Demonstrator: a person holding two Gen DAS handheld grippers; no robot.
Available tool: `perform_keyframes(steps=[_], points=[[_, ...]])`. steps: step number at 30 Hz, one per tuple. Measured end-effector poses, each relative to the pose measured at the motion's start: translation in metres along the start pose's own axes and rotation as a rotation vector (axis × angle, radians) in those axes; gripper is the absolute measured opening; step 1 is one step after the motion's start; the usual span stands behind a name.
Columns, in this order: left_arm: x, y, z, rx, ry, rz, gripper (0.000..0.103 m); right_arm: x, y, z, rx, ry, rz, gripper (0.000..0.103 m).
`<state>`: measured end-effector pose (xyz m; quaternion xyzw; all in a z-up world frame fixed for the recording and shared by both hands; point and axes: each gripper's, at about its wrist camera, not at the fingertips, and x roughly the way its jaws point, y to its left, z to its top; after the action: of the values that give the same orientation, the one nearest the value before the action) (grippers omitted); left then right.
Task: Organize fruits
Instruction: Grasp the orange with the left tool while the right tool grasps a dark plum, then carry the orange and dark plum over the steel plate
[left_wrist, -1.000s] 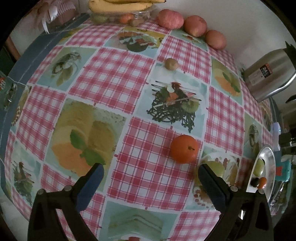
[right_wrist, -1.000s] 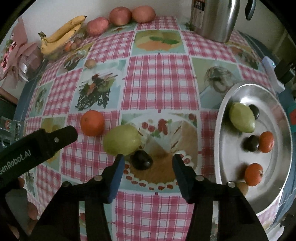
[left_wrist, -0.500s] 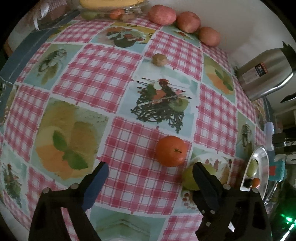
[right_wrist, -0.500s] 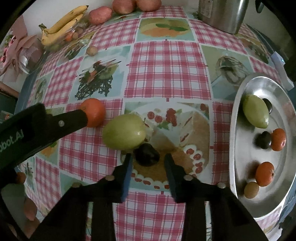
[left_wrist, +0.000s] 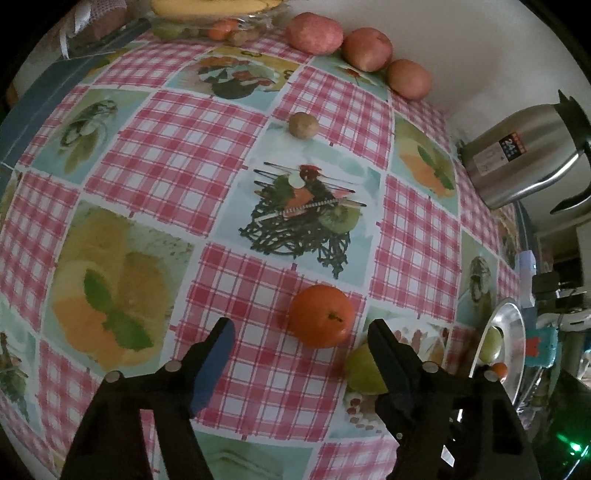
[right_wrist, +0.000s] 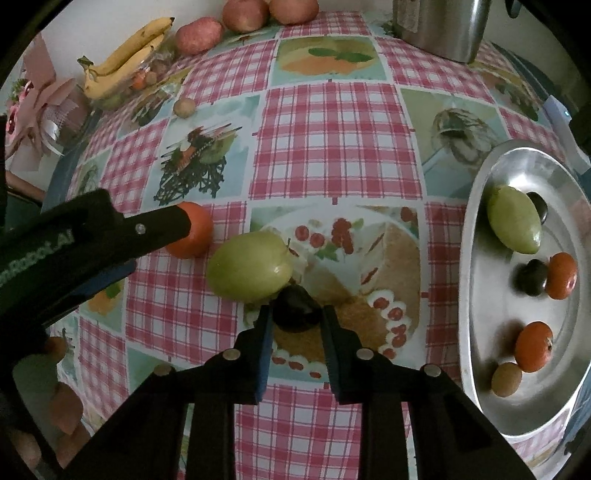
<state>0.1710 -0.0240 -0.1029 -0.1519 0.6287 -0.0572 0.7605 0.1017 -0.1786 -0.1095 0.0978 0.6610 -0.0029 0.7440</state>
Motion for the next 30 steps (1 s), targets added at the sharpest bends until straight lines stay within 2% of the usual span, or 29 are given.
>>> perform_keyframes(steps=[7, 14, 18, 30], points=[[0.011, -0.001, 0.001, -0.002, 0.016, 0.005, 0.067, -0.008, -0.014, 0.001, 0.044, -0.022, -0.005, 0.027], [0.012, -0.004, 0.001, 0.001, 0.017, -0.052, 0.041, -0.014, -0.027, 0.003, 0.089, -0.038, 0.003, 0.027], [0.009, -0.008, 0.003, 0.008, 0.009, -0.036, 0.039, -0.016, -0.028, 0.002, 0.096, -0.042, 0.006, 0.027], [-0.027, -0.006, 0.008, -0.002, -0.069, -0.088, 0.039, -0.034, -0.036, 0.003, 0.123, -0.096, 0.003, 0.027]])
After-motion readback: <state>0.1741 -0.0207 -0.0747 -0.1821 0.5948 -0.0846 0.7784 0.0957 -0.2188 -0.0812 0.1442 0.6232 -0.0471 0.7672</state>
